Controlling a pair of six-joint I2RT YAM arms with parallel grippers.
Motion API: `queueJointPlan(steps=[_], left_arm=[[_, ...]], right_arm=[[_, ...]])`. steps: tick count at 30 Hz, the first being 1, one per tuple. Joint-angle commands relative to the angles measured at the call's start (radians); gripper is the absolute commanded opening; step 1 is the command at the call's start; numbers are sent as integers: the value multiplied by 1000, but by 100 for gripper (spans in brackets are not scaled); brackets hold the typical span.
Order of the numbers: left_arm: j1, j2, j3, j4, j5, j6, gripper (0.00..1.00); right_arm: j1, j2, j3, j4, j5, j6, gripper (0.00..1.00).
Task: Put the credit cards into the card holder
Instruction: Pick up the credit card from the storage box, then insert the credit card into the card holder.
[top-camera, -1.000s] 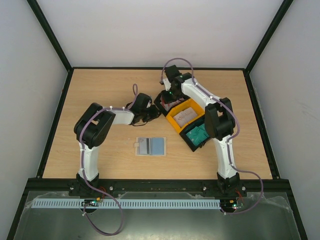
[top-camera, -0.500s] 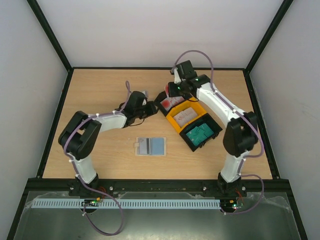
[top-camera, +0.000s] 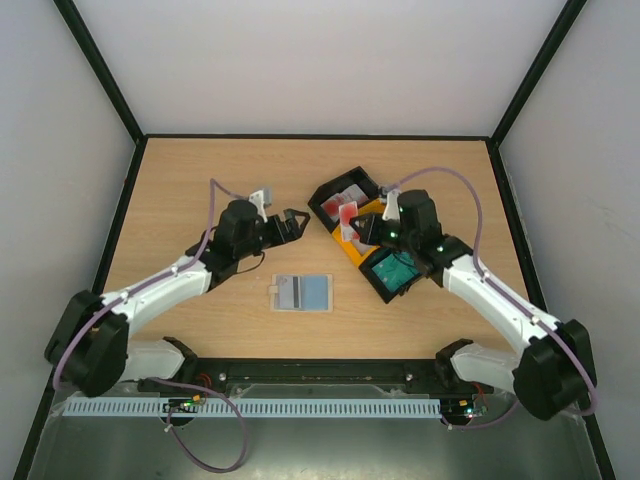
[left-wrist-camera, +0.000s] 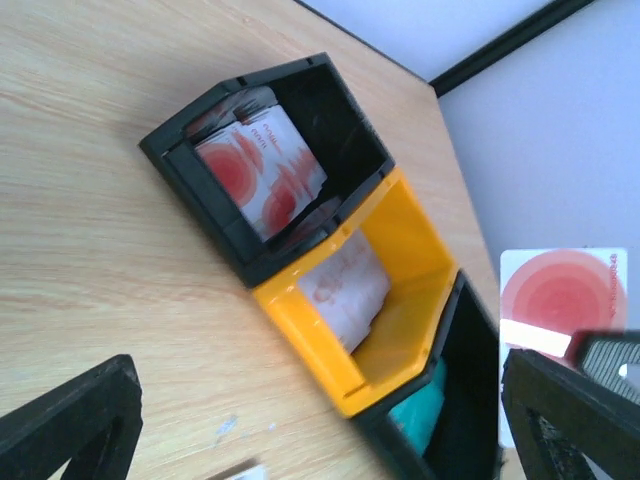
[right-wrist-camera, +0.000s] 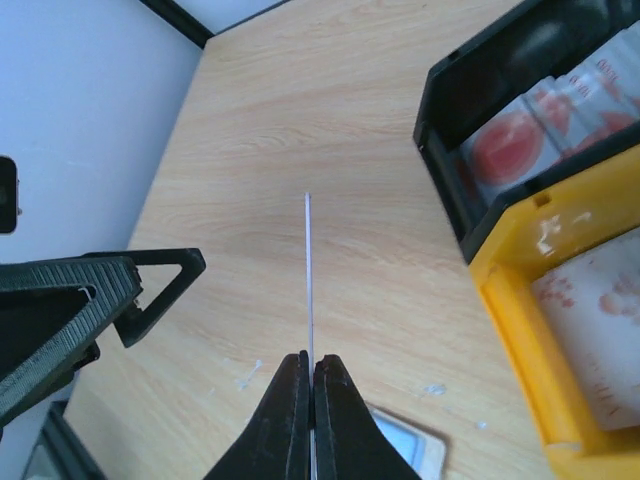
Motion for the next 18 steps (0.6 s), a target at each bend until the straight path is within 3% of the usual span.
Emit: queueJointPlan(steps=[1, 5, 14, 18], left_arm=[[1, -117, -96, -74, -79, 53, 100], [7, -225, -166, -82, -71, 50, 100], [6, -449, -318, 35, 259, -39, 100], [2, -519, -361, 68, 336, -125, 100]], right_arm=[[52, -103, -145, 202, 16, 166, 2], [123, -163, -242, 307, 29, 259, 2], [245, -211, -408, 638, -9, 485, 2], [302, -173, -413, 717, -17, 527, 2]])
